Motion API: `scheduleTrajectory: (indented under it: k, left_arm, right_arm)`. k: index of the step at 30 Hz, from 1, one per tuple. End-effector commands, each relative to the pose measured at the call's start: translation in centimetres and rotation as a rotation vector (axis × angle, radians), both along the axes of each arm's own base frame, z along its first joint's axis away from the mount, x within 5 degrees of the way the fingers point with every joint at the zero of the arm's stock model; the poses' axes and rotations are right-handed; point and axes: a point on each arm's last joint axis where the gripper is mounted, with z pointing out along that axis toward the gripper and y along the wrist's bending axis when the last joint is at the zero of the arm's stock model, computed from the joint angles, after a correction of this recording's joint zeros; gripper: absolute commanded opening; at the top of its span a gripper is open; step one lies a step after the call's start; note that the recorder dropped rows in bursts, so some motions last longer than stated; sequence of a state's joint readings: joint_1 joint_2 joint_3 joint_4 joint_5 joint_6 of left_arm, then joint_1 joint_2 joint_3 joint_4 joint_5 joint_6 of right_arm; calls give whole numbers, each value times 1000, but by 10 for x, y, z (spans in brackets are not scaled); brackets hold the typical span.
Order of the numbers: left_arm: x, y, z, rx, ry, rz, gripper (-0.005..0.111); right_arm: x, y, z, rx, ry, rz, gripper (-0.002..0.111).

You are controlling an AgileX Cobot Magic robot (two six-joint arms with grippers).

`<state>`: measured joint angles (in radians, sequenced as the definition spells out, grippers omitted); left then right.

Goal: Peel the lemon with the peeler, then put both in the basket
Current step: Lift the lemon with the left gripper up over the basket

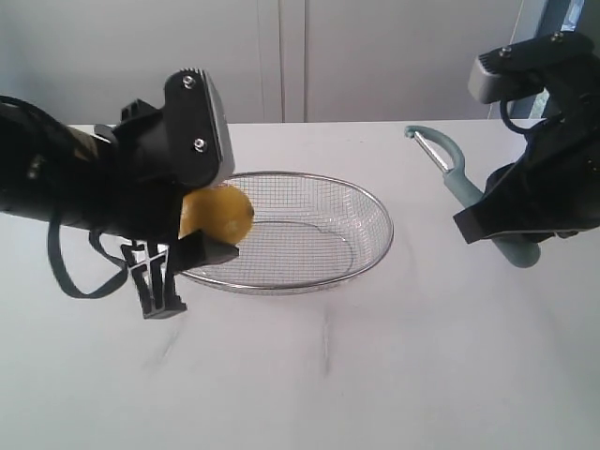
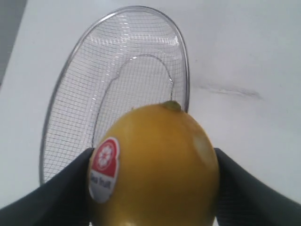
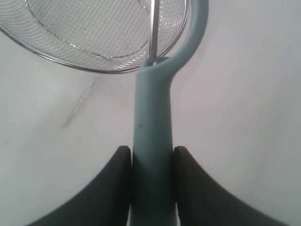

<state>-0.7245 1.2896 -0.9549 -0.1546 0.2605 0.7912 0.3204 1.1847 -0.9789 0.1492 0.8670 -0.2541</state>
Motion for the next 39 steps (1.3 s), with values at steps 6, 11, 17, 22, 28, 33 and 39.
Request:
scheduleTrajectory:
  k: [6,11,17,22,28,33,39]
  left_arm:
    - [-14,26,21,-206,-148,101,0]
    - [-2,45,14,-239,-122,226,0]
    - [21,74,19,-331,-152,429,0]
    - [39,80,4,-321,-110,507,0]
    - [63,69,-16,-305,7,551,0]
    - [73,56,-14,-304,83,530,0]
    - [58,25,-6,-285,117,391,0]
  right_arm:
    - [5,2,5,54,-72,-16,0]
    - [7,2,7,73,-98,-27,0]
    - [9,5,10,118,-128,-44,0]
    - [10,5,11,127,-143,-48,0]
    - [10,5,11,126,-141,-47,0]
    - [10,5,11,126,-141,-47,0]
    - [10,5,11,126,-141,-47,0]
